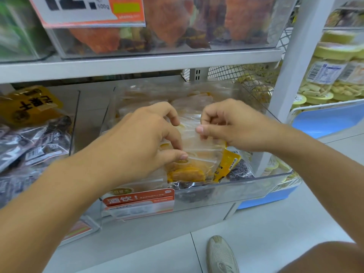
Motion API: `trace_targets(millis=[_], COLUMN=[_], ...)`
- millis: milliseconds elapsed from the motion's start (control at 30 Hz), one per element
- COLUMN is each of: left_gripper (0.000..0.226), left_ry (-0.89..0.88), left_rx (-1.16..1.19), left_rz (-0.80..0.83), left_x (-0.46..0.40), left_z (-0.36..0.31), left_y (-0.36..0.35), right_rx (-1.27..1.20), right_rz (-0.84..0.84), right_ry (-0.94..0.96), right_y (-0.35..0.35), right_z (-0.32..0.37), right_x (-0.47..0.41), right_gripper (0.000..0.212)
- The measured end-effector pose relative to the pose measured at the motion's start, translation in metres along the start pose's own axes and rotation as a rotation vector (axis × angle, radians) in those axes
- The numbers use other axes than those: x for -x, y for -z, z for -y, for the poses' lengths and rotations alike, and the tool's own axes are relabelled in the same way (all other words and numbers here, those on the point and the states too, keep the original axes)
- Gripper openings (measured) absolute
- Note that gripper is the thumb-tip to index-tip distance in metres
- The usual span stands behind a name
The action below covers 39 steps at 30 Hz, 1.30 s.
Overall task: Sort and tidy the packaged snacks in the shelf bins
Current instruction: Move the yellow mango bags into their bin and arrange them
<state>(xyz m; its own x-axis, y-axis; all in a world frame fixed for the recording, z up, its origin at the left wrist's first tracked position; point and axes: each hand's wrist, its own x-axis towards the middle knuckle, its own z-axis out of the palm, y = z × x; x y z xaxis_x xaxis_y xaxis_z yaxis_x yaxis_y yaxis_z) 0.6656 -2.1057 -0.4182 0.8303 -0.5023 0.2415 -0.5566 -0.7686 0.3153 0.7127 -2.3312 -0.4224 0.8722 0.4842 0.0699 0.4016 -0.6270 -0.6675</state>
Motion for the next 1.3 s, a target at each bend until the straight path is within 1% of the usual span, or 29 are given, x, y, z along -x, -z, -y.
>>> trace_targets(millis=[33, 100, 167, 233, 267, 300, 333, 400, 433, 467, 500, 533, 600, 667, 733, 833, 900, 933, 967, 1000, 1033, 1067, 1100, 1133, 1200, 1233, 1300], left_gripper=[0.033, 0.042, 0.040, 0.033, 0.033, 0.035, 0.036, 0.037, 0.035, 0.032, 0.027, 0.024, 0.022, 0.026, 0.028, 0.026, 0.026, 0.026, 0.026, 0.026, 0.026, 0.027, 0.027, 0.028, 0.029, 0.029, 0.029], left_ry=[0.018, 0.023, 0.020, 0.015, 0.007, -0.009, -0.033, -0.078, -0.093, -0.108, -0.125, -0.140, -0.157, -0.155, -0.136, -0.009, 0.074, 0.104, 0.132, 0.159, 0.185, 0.209, 0.231, 0.247, 0.255, 0.252, 0.253], left_rx=[-0.030, -0.082, -0.078, -0.044, -0.030, -0.018, -0.008, 0.005, 0.007, 0.006, 0.004, -0.001, -0.018, -0.048, -0.094, -0.128, -0.149, -0.161, -0.173, -0.186, -0.196, -0.202, -0.202, -0.198, -0.187, -0.184, -0.178], left_rz=[0.002, -0.005, -0.022, -0.011, -0.002, 0.002, 0.002, -0.004, -0.011, -0.017, -0.019, -0.019, -0.024, -0.032, -0.054, -0.112, -0.158, -0.171, -0.181, -0.190, -0.198, -0.204, -0.208, -0.213, -0.227, -0.231, -0.235], left_x=[0.000, -0.001, -0.001, 0.001, 0.001, 0.000, 0.001, 0.001, 0.001, 0.001, 0.000, 0.000, -0.001, 0.000, -0.001, -0.003, -0.003, -0.004, -0.004, -0.006, -0.007, -0.009, -0.010, -0.012, -0.013, -0.013, -0.012], left_z=[0.000, 0.000, -0.001, -0.002, -0.001, 0.000, 0.002, 0.004, 0.004, 0.004, 0.003, 0.002, 0.001, 0.001, 0.000, -0.002, -0.005, -0.007, -0.010, -0.011, -0.012, -0.011, -0.011, -0.010, -0.011, -0.011, -0.012], left_y=[0.001, 0.003, 0.004, 0.004, 0.003, 0.002, 0.002, 0.001, 0.001, 0.000, -0.001, -0.001, -0.001, -0.001, -0.003, -0.006, -0.009, -0.010, -0.011, -0.012, -0.013, -0.014, -0.014, -0.015, -0.015, -0.015, -0.015], right_rx=[0.018, -0.075, -0.080, 0.060, 0.143, 0.187, 0.133, -0.154, -0.287, -0.361, -0.397, -0.378, -0.248, -0.118, 0.018, 0.235, 0.215, 0.183, 0.178, 0.198, 0.194, 0.137, 0.098, 0.115, 0.279, 0.356, 0.446], right_rz=[0.001, 0.008, 0.040, 0.074, 0.051, -0.008, -0.082, -0.219, -0.259, -0.268, -0.235, -0.173, -0.042, 0.024, 0.040, 0.043, 0.030, -0.002, -0.094, -0.230, -0.355, -0.384, -0.299, -0.150, 0.161, 0.249, 0.357], right_ry=[0.008, -0.015, -0.036, -0.021, 0.005, 0.037, 0.049, 0.029, 0.017, -0.003, -0.035, -0.067, -0.107, -0.118, -0.063, 0.033, 0.012, -0.014, -0.012, 0.037, 0.115, 0.192, 0.237, 0.239, 0.135, 0.077, 0.001], right_y=[-0.005, -0.009, -0.009, -0.006, -0.004, -0.002, 0.001, 0.008, 0.010, 0.010, 0.008, 0.005, 0.000, 0.001, 0.004, 0.004, 0.002, 0.003, 0.005, 0.007, 0.009, 0.009, 0.005, -0.002, -0.024, -0.032, -0.037], right_z=[0.001, 0.001, 0.002, 0.003, 0.004, 0.004, 0.003, 0.001, 0.001, 0.001, -0.001, -0.003, -0.009, -0.013, -0.013, -0.009, -0.009, -0.011, -0.012, -0.010, -0.005, 0.005, 0.013, 0.019, 0.021, 0.019, 0.013], right_x=[0.000, -0.004, -0.009, -0.011, -0.010, -0.008, -0.006, 0.000, 0.004, 0.007, 0.009, 0.010, 0.011, 0.011, 0.009, 0.004, 0.002, 0.004, 0.007, 0.013, 0.020, 0.029, 0.036, 0.039, 0.035, 0.031, 0.023], right_gripper=[0.027, 0.028, 0.021, 0.012, 0.010, 0.012, 0.014, 0.015, 0.015, 0.014, 0.014, 0.014, 0.016, 0.018, 0.017, 0.017, 0.012, 0.008, 0.009, 0.013, 0.012, 0.006, 0.002, 0.009, 0.017, 0.021, 0.023])
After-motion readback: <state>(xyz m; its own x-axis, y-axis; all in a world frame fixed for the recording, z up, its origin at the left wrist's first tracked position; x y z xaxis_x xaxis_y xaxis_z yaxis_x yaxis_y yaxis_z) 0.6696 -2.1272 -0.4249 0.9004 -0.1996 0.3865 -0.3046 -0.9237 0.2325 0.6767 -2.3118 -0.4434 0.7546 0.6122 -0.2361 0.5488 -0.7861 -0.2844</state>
